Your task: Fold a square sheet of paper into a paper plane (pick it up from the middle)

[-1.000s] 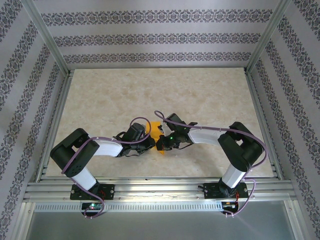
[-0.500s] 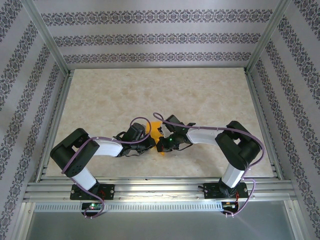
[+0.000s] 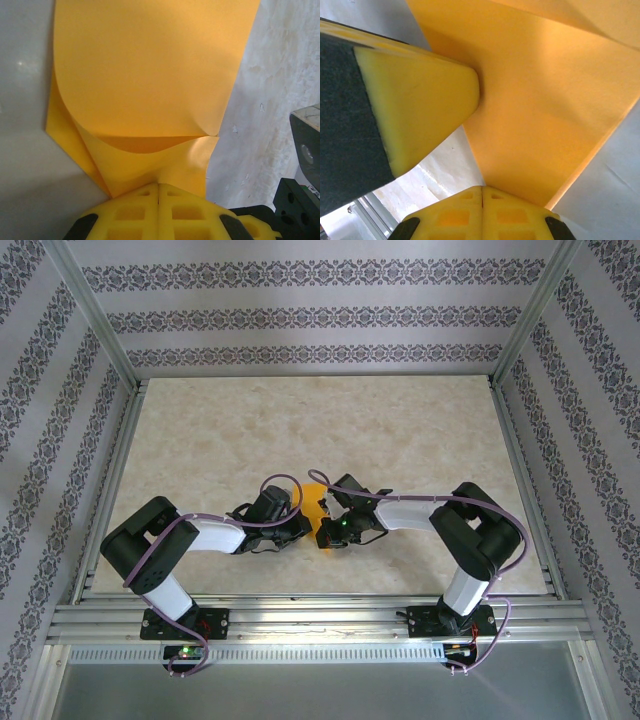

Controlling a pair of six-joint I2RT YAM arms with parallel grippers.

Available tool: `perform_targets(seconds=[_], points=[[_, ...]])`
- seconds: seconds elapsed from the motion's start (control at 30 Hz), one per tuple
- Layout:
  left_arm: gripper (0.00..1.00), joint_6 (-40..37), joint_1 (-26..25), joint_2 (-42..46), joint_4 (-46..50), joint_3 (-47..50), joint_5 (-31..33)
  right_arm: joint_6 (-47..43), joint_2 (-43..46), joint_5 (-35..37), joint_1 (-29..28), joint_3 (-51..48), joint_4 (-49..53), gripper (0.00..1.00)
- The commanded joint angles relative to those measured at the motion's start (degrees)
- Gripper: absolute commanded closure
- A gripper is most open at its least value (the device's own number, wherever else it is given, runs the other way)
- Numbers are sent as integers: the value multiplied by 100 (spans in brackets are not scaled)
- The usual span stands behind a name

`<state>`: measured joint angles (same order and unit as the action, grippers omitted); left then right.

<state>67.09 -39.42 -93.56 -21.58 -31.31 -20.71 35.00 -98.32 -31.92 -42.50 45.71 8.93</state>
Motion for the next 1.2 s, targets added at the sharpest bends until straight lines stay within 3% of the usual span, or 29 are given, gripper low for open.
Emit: perform_targets(seconds=[0.0,0.4,0.8,1.17], points=[[100,-150,-53,-128,391,-28,104,-38,122,147,33,-184,152,100],[100,-148,-44,-142,452,-51,127,-134,654,-10,-66,-48,58,97],[100,-153,-48,-154,409,-76,82,-201,139,209,-227,-7,89,97],[100,-180,-46,-172,459,-95,90,250,149,-329,75,-651,-875,96]])
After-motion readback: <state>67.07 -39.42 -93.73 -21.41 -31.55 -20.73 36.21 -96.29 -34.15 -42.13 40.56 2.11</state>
